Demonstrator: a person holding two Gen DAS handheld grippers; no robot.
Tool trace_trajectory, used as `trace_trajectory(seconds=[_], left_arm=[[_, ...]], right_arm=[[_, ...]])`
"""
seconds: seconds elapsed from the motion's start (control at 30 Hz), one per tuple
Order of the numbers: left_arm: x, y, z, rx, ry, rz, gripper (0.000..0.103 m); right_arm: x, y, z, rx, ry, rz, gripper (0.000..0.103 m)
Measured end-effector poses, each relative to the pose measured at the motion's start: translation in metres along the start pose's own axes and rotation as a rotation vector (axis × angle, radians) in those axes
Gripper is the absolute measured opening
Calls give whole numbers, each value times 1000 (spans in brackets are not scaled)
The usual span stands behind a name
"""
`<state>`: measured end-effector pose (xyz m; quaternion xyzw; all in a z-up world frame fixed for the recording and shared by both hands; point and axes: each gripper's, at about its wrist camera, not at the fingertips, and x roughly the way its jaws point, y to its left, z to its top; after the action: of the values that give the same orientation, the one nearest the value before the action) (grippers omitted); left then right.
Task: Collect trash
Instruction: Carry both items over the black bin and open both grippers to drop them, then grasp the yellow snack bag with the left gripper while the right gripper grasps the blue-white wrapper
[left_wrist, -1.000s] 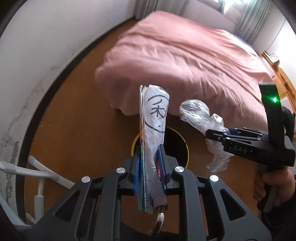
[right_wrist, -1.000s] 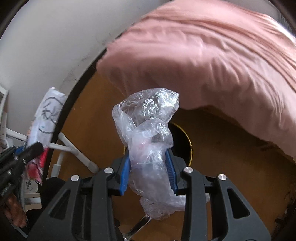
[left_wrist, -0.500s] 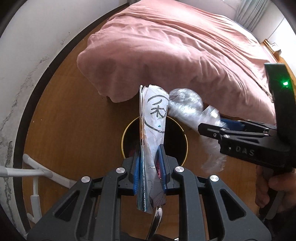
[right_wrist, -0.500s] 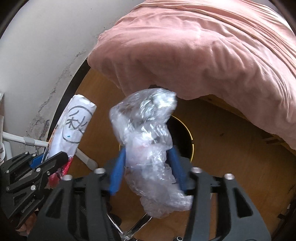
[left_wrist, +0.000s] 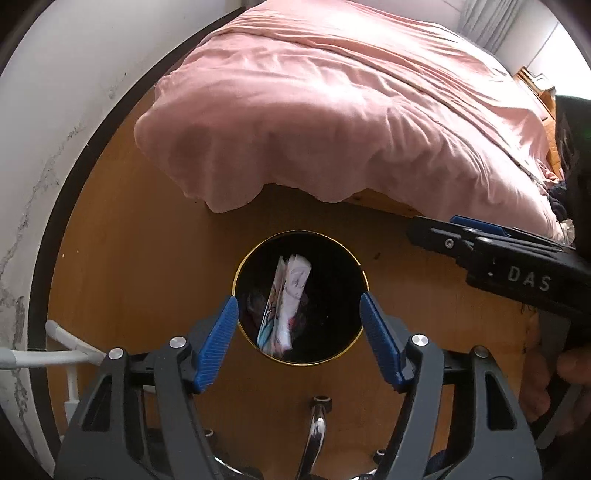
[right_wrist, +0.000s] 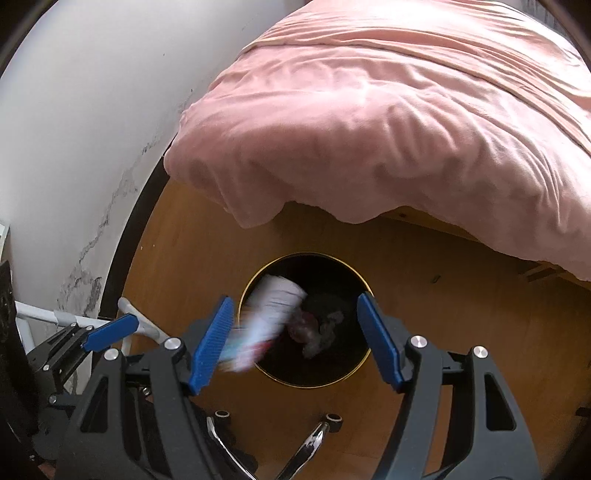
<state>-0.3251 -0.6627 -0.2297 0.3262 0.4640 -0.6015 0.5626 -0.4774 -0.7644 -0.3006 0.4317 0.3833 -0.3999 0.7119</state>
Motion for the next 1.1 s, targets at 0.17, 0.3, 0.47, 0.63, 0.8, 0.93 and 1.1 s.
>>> trace_trajectory(seconds=[0.17, 0.3, 0.47, 0.63, 0.8, 0.93, 1.1], left_arm=[[-33, 10, -9, -19, -50, 20, 81], [-80, 25, -21, -29, -110, 64, 88], [-169, 61, -55, -66, -231, 163, 92], [-263, 126, -124, -162, -308, 317, 92], [-349, 205, -222, -358, -342, 511, 92], [-404, 255, -306, -553, -348, 637, 92], [-446, 283, -388, -734, -361, 726, 92]], right_arm=[[-8, 13, -2, -40, -10, -2, 68], [-35, 46, 0, -107, -53, 33, 68], [-86, 125, -6, -279, -139, 99, 74], [-124, 241, -33, -519, -170, 239, 76], [-137, 366, -74, -748, -125, 403, 76], [-150, 466, -121, -961, -94, 511, 76], [-174, 576, -200, -1249, -88, 629, 76]])
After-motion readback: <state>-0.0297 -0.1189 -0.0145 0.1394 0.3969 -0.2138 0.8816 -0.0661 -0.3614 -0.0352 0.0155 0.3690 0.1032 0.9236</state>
